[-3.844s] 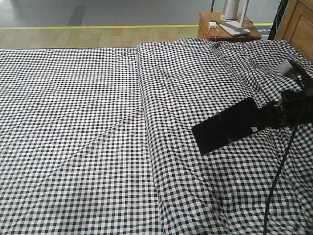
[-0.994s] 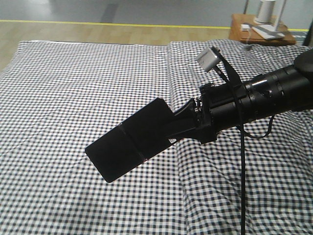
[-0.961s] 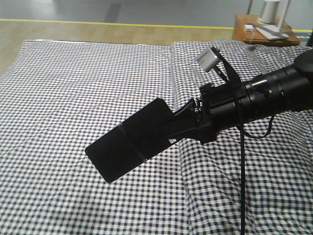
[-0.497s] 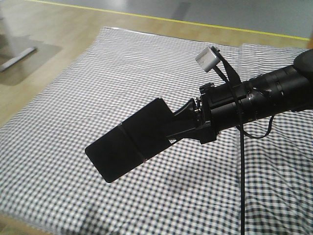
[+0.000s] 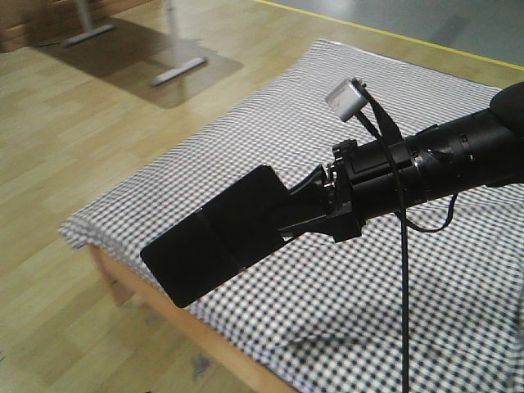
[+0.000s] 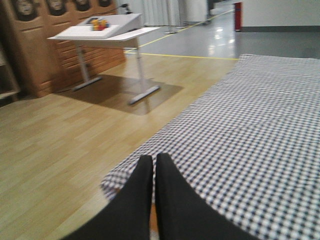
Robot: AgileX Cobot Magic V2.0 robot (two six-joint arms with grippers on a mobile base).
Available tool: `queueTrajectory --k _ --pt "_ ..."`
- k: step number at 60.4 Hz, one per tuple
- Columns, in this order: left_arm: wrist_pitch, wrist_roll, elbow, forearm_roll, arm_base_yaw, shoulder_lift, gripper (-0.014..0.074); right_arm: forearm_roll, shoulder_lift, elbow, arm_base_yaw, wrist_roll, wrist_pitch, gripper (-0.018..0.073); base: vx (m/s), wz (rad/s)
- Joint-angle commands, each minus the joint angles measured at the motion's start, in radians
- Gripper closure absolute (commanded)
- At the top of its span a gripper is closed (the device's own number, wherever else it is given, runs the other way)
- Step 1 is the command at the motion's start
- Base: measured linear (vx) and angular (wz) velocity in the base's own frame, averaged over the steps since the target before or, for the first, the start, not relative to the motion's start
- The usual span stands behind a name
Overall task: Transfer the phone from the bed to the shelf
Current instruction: 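Hold the phone in the right gripper while turning away from the bed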
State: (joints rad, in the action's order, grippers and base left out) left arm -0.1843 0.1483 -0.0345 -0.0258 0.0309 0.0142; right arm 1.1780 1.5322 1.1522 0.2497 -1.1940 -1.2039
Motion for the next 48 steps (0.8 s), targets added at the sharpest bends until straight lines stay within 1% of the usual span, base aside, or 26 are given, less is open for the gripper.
queueTrajectory --k 1,48 --pt "0.072 -0.006 0.022 -0.009 -0.007 0.011 0.0595 0.094 -0.043 0.025 0.001 -0.015 -0.083 0.0562 -0.17 0.65" --pt "0.072 -0.006 0.022 -0.009 -0.007 0.011 0.0595 0.094 -0.043 0.025 0.001 -0.015 -0.083 0.0562 -0.17 0.64"
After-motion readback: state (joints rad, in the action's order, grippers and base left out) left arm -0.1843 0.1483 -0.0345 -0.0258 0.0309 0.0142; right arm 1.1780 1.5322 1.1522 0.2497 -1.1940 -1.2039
